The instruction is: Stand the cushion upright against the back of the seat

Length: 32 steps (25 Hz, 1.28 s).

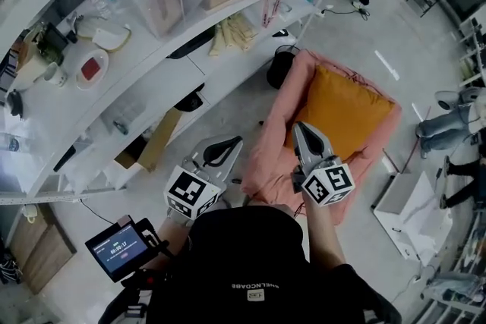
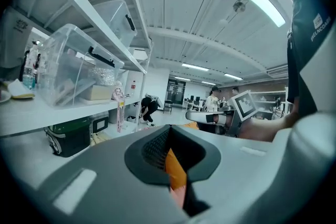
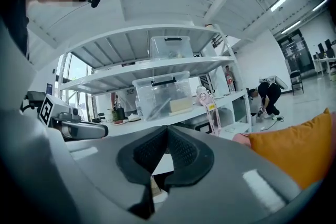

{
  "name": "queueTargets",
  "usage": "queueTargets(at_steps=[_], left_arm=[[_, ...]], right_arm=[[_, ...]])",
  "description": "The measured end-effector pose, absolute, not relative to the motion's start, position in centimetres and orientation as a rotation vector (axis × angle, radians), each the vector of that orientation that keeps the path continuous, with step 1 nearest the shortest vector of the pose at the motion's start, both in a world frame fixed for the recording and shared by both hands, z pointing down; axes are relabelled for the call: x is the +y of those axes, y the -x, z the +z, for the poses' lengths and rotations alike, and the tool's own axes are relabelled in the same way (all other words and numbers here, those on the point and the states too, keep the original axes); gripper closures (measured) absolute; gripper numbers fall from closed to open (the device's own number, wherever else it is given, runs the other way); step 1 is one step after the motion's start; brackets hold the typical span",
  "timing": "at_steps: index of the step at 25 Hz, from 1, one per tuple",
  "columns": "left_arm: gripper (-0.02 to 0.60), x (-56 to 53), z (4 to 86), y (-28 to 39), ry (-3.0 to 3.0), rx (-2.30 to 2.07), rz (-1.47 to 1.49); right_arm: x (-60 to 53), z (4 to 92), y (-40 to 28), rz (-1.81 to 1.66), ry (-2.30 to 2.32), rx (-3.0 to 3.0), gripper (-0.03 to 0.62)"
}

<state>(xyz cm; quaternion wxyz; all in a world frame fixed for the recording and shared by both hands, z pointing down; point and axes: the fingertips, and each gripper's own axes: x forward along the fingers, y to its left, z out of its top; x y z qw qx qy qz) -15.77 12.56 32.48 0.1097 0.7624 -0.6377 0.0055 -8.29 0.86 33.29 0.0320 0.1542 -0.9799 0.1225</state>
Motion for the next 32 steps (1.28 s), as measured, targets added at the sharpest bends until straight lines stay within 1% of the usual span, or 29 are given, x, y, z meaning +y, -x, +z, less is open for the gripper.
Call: queueTargets(at_steps=[7, 14, 22, 32], left_arm=[[0.561, 16.3, 32.2, 17.5, -2.224, -1.911, -0.011], [0.565, 18.5, 32.5, 18.7, -2.191, -1.963, -0.042], [0.561, 18.8, 32.0, 18.2, -2.184, -1.912, -0.110], [0.561, 16.7, 31.2, 19.0, -2.093, -2.033, -0.095]], right_arm=[[7.0, 31.2, 10.6, 0.343, -0.389, -3.068, 0.588], [10.2, 31.3, 12.0, 0.344, -0.261, -3.084, 0.588], [11.5, 30.9, 13.1, 0.333, -0.135, -3.099, 0.588], [10.5, 30.7, 13.4, 0.306, -0.045, -3.098, 0.588]])
